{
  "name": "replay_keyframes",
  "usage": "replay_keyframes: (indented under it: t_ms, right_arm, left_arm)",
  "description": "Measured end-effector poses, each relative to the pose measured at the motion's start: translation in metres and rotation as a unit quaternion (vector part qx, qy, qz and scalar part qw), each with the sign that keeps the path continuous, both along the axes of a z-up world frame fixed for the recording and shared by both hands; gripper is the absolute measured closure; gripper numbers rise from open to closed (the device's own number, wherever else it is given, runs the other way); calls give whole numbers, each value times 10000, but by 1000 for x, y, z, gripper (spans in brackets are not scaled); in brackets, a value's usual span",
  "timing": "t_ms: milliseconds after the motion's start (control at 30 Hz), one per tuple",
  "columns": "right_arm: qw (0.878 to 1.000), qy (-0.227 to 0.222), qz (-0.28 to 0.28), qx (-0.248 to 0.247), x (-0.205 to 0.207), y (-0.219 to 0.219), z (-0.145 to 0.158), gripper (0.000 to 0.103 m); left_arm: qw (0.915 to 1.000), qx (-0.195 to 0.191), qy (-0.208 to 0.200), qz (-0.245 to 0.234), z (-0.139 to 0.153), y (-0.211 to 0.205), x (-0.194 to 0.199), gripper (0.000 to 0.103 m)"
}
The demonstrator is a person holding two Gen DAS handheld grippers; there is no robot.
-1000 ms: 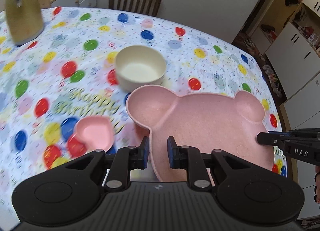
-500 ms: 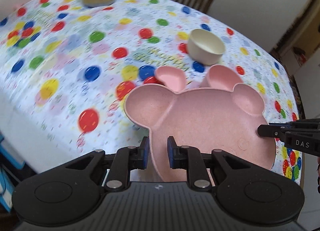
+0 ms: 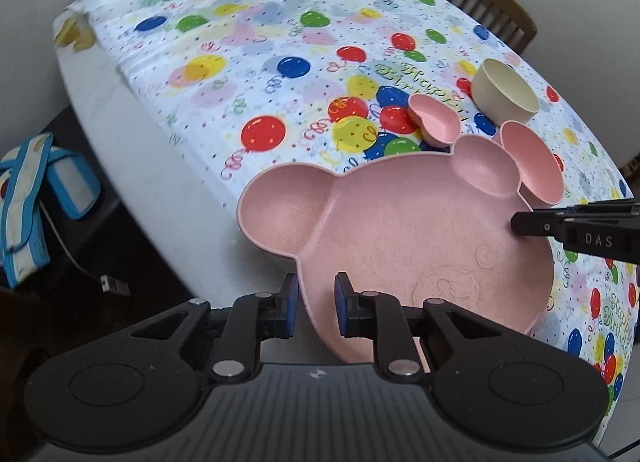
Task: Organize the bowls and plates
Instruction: 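Lift the bear-shaped plate with both grippers and lower it onto the white plates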
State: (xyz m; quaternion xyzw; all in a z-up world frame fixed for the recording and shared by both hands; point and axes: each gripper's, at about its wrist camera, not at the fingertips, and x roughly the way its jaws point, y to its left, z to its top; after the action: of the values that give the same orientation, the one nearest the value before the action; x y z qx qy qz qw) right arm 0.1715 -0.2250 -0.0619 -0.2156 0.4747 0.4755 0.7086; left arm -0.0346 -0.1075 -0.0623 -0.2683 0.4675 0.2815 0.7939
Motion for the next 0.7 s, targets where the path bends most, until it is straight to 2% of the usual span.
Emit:
replay_keyframes:
  t_ms: [133, 367, 700]
  right_arm:
    - [9996, 3, 286, -71, 6, 7, -6, 95]
    - [9983, -5, 543, -224, 18, 10, -16, 94]
    - [9966, -8, 785, -256, 21, 16, -23, 92]
  left_arm:
    - [9999, 104, 34, 132, -1, -12, -1, 85]
    - [9998, -8, 164, 142, -8, -31, 4, 85]
    - [9991, 21, 268, 336, -10, -35, 8, 85]
